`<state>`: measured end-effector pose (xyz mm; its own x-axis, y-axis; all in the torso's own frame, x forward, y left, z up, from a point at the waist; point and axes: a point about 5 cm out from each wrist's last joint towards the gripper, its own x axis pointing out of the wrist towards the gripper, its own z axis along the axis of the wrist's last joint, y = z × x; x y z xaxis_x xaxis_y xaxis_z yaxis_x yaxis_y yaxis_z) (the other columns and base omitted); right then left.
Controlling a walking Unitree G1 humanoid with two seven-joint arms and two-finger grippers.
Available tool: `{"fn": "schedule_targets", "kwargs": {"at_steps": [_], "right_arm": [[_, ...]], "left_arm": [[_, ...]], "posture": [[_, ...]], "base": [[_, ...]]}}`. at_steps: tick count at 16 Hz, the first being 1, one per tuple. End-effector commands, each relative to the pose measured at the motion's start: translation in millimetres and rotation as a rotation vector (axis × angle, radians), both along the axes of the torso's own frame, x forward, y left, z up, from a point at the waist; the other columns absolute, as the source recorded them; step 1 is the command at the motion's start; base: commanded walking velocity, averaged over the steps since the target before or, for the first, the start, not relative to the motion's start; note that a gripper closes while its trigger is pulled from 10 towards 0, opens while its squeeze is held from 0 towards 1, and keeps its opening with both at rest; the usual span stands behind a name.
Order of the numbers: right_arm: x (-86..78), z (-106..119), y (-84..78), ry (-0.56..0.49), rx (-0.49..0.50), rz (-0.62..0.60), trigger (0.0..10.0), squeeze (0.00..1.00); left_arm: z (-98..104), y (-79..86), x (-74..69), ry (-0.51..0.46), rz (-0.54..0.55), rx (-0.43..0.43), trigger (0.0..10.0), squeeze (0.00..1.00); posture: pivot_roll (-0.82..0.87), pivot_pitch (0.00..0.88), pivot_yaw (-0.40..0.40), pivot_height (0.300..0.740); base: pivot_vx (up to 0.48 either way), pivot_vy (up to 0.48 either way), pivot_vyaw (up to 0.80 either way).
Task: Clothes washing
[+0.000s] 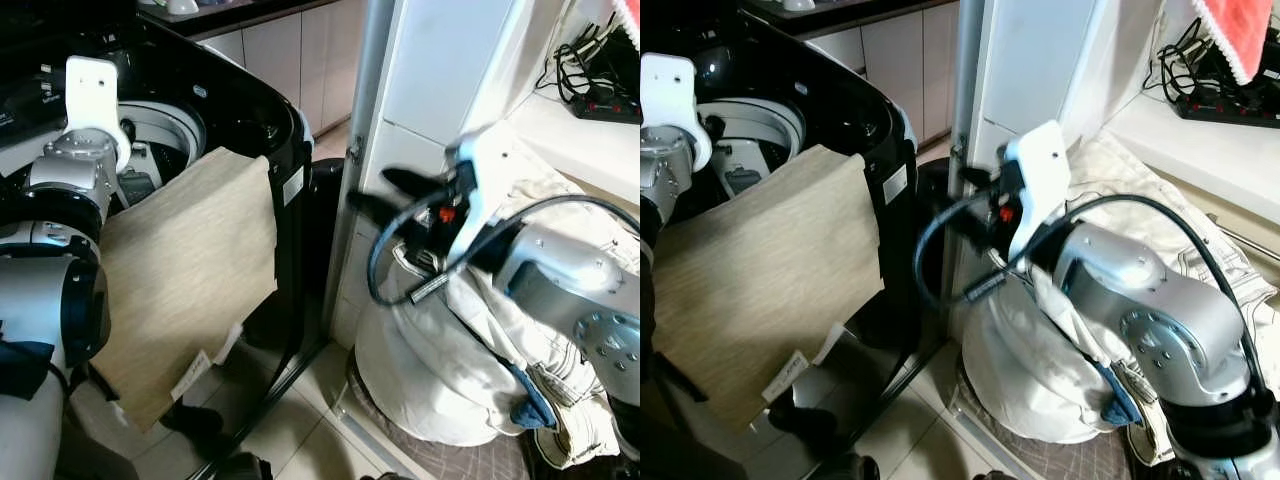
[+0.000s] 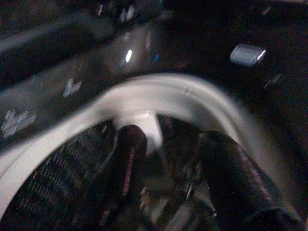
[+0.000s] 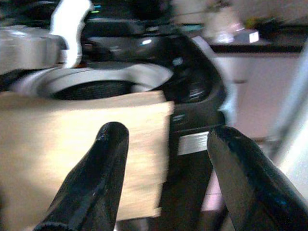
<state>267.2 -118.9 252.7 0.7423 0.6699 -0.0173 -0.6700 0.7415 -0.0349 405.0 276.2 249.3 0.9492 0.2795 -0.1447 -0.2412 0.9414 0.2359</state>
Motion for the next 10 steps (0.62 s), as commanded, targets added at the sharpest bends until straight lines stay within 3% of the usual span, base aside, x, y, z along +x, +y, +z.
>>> {"fn": "schedule_targets", "kwargs": {"at_steps": [1, 2, 3, 4, 5, 6, 8, 9, 10], "right_arm": [[14.7, 1, -16.1, -0.049, -0.084, -0.197, 10.0, 0.0], [18.7, -3, -23.0, -0.032, -0.12, -0.268, 10.0, 0.03], [22.6, -12, -41.1, 0.022, -0.187, -0.395, 10.0, 1.0], [22.6, -13, -44.5, 0.03, -0.197, -0.413, 10.0, 1.0], [22.7, -16, -54.6, 0.044, -0.215, -0.468, 10.0, 1.0], [22.7, -16, -57.6, 0.048, -0.221, -0.484, 10.0, 1.0], [23.5, -22, -70.1, 0.091, -0.248, -0.505, 10.0, 1.0], [24.6, -26, -76.4, 0.119, -0.28, -0.511, 10.0, 1.0], [24.7, -26, -77.6, 0.124, -0.286, -0.513, 10.0, 1.0]], "left_arm": [[26, -32.1, 10.7, -0.144, -0.216, -0.045, 10.0, 0.0], [28, -45.8, 12.9, -0.182, -0.305, -0.093, 10.0, 0.0], [31, -83.4, 12.3, -0.268, -0.588, -0.132, 10.0, 0.0], [30, -91.0, 10.8, -0.275, -0.648, -0.121, 10.0, 0.0], [26, -109.4, 3.0, -0.295, -0.791, -0.134, 10.0, 0.0], [25, -115.2, -0.6, -0.302, -0.839, -0.142, 10.0, 0.0], [11, -142.6, -27.8, -0.238, -1.069, -0.163, 10.0, 0.0], [-7, -151.6, -44.9, -0.167, -1.165, -0.12, 10.0, 0.0], [-10, -153.6, -49.8, -0.158, -1.191, -0.12, 10.0, 0.0]], "posture": [[-0.12, 0.035, 0.004, 0.74], [-0.12, 0.035, 0.004, 0.74], [-0.12, 0.039, -0.003, 0.74], [-0.12, 0.04, -0.004, 0.74], [-0.12, 0.043, -0.006, 0.74], [-0.12, 0.044, -0.008, 0.74], [-0.12, 0.049, -0.003, 0.74], [-0.12, 0.052, -0.004, 0.74], [-0.12, 0.054, -0.003, 0.74]], "base": [[0.0, 0.0, 0.0], [0.0, 0.0, 0.0], [0.0, 0.0, 0.0], [0.0, 0.0, 0.0], [0.0, 0.0, 0.0], [0.0, 0.0, 0.0], [0.0, 0.0, 0.0], [0.0, 0.0, 0.0], [0.0, 0.0, 0.0]]}}
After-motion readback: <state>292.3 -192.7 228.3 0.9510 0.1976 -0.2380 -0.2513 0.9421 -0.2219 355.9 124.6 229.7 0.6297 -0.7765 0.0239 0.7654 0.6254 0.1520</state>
